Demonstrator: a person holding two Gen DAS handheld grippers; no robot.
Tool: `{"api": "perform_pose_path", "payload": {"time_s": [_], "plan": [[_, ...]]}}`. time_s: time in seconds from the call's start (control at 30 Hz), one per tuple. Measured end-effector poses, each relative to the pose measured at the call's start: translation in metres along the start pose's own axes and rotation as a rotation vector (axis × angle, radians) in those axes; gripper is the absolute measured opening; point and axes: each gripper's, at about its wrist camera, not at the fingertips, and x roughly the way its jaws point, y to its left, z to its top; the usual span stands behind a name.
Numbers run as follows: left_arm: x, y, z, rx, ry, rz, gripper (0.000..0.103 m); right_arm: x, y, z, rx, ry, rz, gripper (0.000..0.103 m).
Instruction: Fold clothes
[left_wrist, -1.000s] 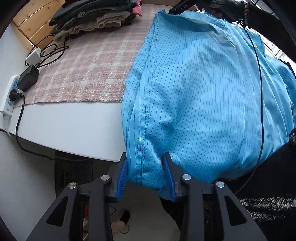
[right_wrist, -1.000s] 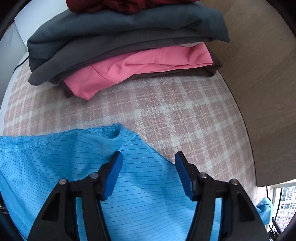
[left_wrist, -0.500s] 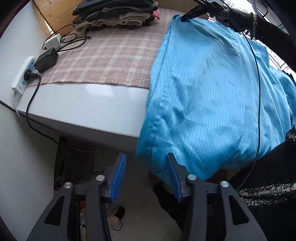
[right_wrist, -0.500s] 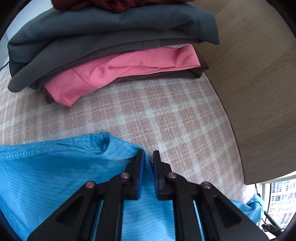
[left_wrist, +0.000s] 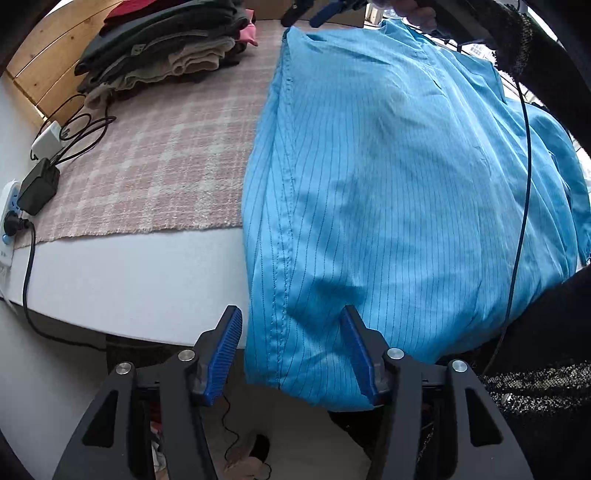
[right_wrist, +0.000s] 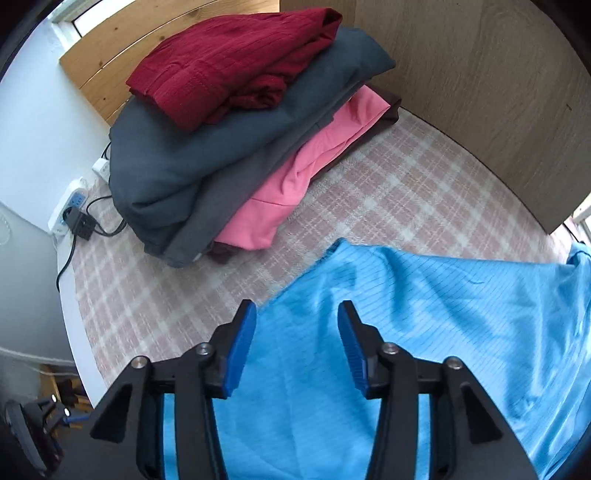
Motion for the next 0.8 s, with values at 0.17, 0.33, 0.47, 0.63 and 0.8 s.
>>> {"api": "perform_pose_path", "payload": {"time_s": [0.17,0.33,0.47,0.63,0.8], "plan": [[-0.001,-0.002,0.002,0.045,-0.019,-0.058,0.016,0.045,0.022,0.007,0.081,0.052,-0.174,0.049],[-0.004,0.008,0.003,0.075,-0.046,-0.115,0.008,0.049,0.019,0.008,0.137,0.037,-0.197,0.045],[-0.010,0.013,0.001,0.097,-0.071,-0.152,0.006,0.040,0.006,0.004,0.185,0.022,-0.145,0.008],[-0.021,0.015,0.004,0.141,-0.096,-0.164,0.005,0.009,-0.021,-0.012,0.345,-0.040,0.040,0.004],[-0.052,-0.009,0.002,0.219,-0.146,-0.102,0.005,-0.046,-0.040,-0.047,0.433,-0.162,0.149,0.004]]}}
